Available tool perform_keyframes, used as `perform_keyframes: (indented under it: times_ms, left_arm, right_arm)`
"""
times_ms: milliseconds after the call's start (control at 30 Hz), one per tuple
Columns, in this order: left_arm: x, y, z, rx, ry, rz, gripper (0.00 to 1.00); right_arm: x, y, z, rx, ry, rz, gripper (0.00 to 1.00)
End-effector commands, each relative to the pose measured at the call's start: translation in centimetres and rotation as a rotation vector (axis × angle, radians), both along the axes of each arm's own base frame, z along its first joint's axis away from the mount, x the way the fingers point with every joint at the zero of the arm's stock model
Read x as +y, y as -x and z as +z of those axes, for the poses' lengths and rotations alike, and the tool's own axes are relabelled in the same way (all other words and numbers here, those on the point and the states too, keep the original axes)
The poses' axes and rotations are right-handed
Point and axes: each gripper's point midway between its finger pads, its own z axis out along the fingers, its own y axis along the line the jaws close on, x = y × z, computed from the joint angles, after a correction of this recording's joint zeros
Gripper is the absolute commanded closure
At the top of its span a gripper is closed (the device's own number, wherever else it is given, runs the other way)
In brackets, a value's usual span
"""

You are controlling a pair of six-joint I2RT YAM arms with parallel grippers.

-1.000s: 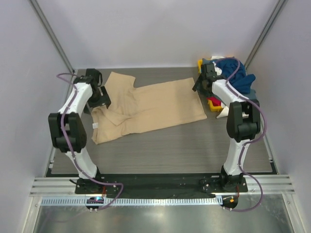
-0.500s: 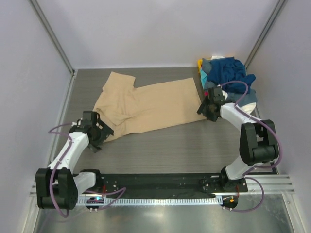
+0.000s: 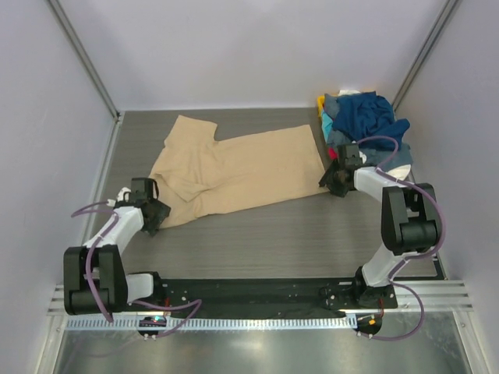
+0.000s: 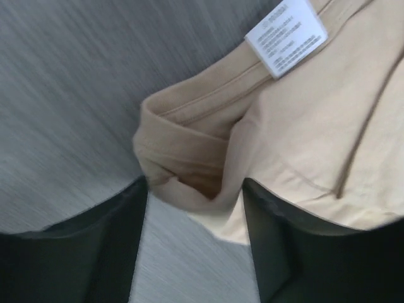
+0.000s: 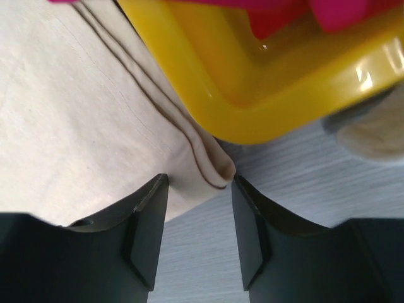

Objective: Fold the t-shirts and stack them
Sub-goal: Fold the tshirt

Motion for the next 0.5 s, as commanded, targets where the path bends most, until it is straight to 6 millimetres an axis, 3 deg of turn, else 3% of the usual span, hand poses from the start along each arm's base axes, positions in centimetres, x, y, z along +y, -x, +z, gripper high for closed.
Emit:
perform_keyframes:
  times_ms: [0, 33, 67, 100, 133, 200, 300, 333, 467]
  left_arm:
    - [0.9, -2.7, 0.6, -0.086, -0.023, 0.008, 0.48]
    - [1.0, -3.0, 0.8, -0.087, -0.027, 0.003, 0.71]
    - [1.3, -3.2, 1.1, -0.094, -0.032, 0.005, 0.77]
    - [1.6, -3.7, 1.7, -0.104, -0.043, -0.002, 0.96]
    - [2.0, -3.8, 2.2, -0.100, -0.065, -0.005, 1.00]
    - [3.6, -3.8, 3.5, -0.072, -0.108, 0.006, 1.00]
    - [6.5, -3.1, 4.9, -0.062, -0.116, 0.059, 1.00]
    - [7.8, -2.6, 5.1, -0.068, -0.093, 0.099, 1.00]
    - [8.4, -1.5, 5.9, -0.084, -0.071, 0.111, 1.00]
  right_arm:
    - [0.2, -1.7, -0.6, -0.028, -0.009, -0.001, 0.50]
    - [0.2, -1.8, -0.9, -0.022, -0.009, -0.001, 0.58]
    - [0.2, -1.9, -0.9, -0.025, -0.008, -0.001, 0.64]
    - [0.2, -1.9, -1.1, -0.020, -0.006, 0.002, 0.75]
    - [0.1, -1.9, -1.1, -0.022, -0.005, 0.001, 0.91]
    - [0.0, -1.8, -0.4, -0.039, -0.005, -0.004, 0.99]
    - [-0.4, -0.6, 0.2, -0.041, 0.008, -0.027, 0.99]
    - [-0.6, -0.4, 1.5, -0.073, 0.009, -0.040, 0.99]
    - [-0.8, 3.4, 1.5, -0.053, -0.015, -0.069, 0.99]
